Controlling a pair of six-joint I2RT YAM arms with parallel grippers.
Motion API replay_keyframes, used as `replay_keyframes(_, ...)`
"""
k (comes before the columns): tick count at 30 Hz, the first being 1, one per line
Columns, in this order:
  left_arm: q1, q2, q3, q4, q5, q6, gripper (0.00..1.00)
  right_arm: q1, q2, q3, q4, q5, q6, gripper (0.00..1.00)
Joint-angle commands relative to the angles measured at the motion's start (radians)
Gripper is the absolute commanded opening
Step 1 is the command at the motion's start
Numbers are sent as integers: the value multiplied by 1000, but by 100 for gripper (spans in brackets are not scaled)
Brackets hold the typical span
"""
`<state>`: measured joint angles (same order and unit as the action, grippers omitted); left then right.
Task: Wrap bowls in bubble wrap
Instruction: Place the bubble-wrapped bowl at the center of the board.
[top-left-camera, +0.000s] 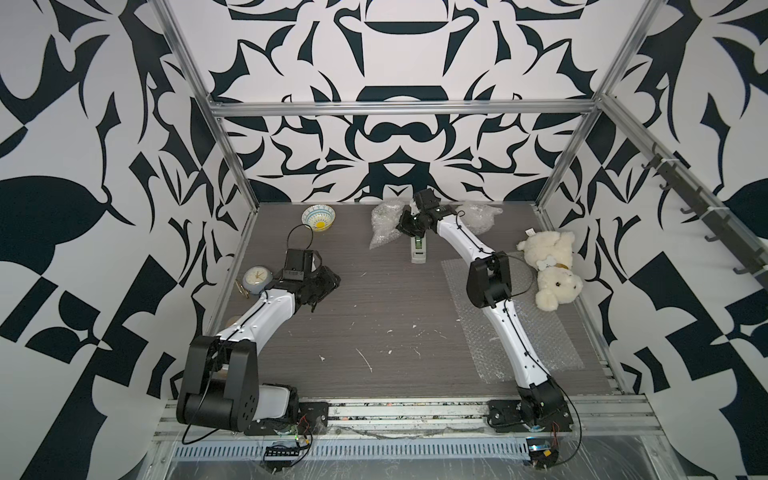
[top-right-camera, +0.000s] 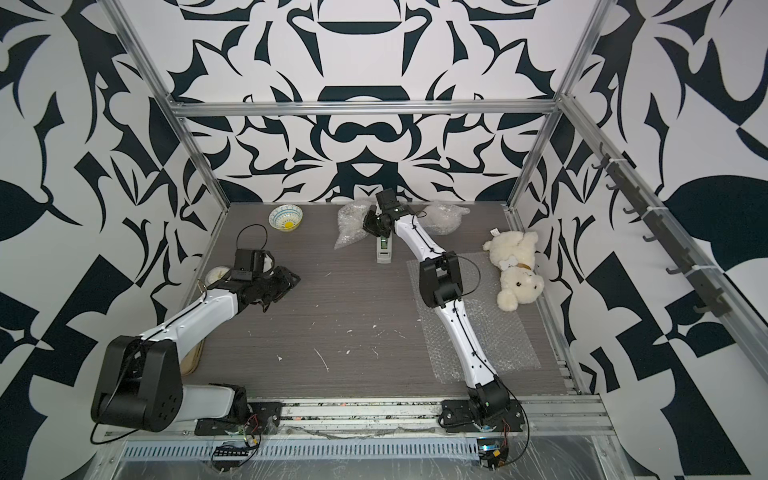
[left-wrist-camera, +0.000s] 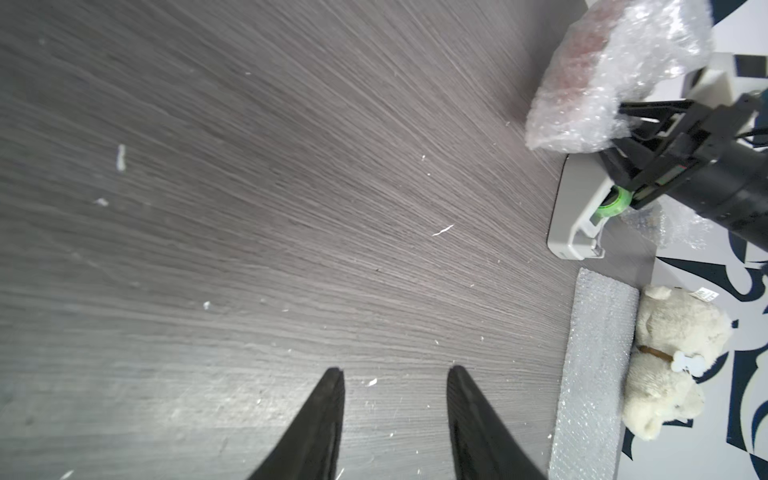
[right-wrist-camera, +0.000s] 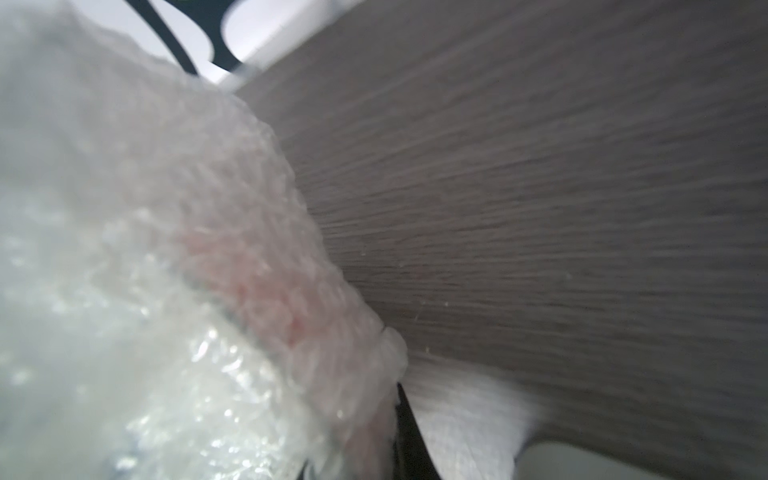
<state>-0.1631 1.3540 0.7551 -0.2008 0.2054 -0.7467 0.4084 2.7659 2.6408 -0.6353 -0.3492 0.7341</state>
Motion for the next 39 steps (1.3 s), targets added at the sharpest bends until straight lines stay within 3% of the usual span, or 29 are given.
replay_keyframes(1,7,-39,-20,-16,6,15,45,17,-26,30,21,-10,41,8)
replay_keyframes(4,11,-48,-23,-23,-1,18,45,17,-44,-8,35,-10,34,41)
replay_keyframes(5,13,-49,-22,-23,-4,18,45,15,-54,-15,39,-10,31,47)
replay_keyframes(9,22,-44,-19,-23,-1,18,47,6,-86,-63,35,-13,20,56)
replay_keyframes(16,55,-25,8,-31,3,29,53,-8,-189,-157,23,5,-33,57)
replay_keyframes(26,288,99,110,21,162,14,58,-32,-448,-418,39,16,-151,57)
replay_keyframes(30,341,200,182,74,207,-13,59,-47,-584,-596,71,11,-189,57)
replay_keyframes(39,361,436,451,89,163,-45,64,-71,-901,-1056,163,3,-251,57)
